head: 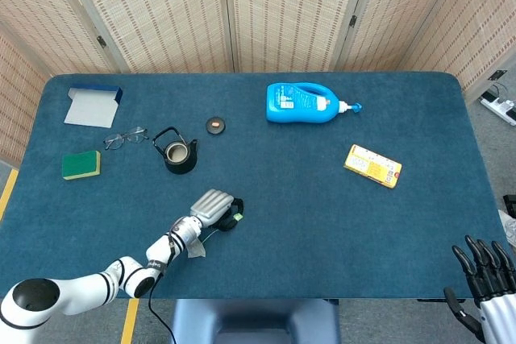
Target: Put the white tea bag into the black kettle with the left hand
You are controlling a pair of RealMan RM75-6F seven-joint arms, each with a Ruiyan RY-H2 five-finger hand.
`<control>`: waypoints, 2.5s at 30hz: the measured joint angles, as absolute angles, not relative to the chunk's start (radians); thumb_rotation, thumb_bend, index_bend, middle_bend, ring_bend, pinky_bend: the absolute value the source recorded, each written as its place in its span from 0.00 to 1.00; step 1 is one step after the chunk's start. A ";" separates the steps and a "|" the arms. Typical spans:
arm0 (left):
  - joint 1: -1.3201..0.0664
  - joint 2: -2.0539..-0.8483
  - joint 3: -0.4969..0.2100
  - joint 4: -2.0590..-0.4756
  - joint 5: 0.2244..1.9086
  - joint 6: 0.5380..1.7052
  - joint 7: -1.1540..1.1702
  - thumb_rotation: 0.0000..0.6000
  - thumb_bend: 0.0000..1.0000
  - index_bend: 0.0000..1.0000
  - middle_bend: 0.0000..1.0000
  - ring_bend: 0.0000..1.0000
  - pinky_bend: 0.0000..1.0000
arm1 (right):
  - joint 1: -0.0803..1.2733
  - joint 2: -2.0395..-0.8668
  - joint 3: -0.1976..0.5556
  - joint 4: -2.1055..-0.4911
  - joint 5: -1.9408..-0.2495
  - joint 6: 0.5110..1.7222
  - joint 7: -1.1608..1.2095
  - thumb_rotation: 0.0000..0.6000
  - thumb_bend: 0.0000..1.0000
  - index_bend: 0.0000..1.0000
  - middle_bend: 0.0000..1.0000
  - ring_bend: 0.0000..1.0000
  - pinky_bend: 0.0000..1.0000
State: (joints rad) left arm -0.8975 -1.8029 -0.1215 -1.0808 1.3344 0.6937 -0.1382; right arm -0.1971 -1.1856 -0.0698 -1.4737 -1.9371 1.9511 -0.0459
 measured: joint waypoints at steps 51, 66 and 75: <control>-0.900 -1.421 -0.323 -1.408 1.225 0.845 -0.023 1.00 0.57 0.66 1.00 1.00 1.00 | -0.167 -1.147 -0.048 -1.506 -1.868 1.884 0.011 1.00 0.40 0.00 0.00 0.00 0.00; -0.986 -1.411 -0.331 -1.135 1.265 0.725 -0.197 1.00 0.57 0.64 1.00 1.00 1.00 | -0.110 -1.104 0.000 -1.578 -1.750 1.766 0.053 1.00 0.40 0.00 0.00 0.00 0.00; -1.027 -1.399 -0.305 -0.991 1.351 0.686 -0.393 1.00 0.57 0.65 1.00 1.00 1.00 | -0.040 -1.081 0.028 -1.617 -1.676 1.639 0.049 1.00 0.40 0.00 0.00 0.00 0.00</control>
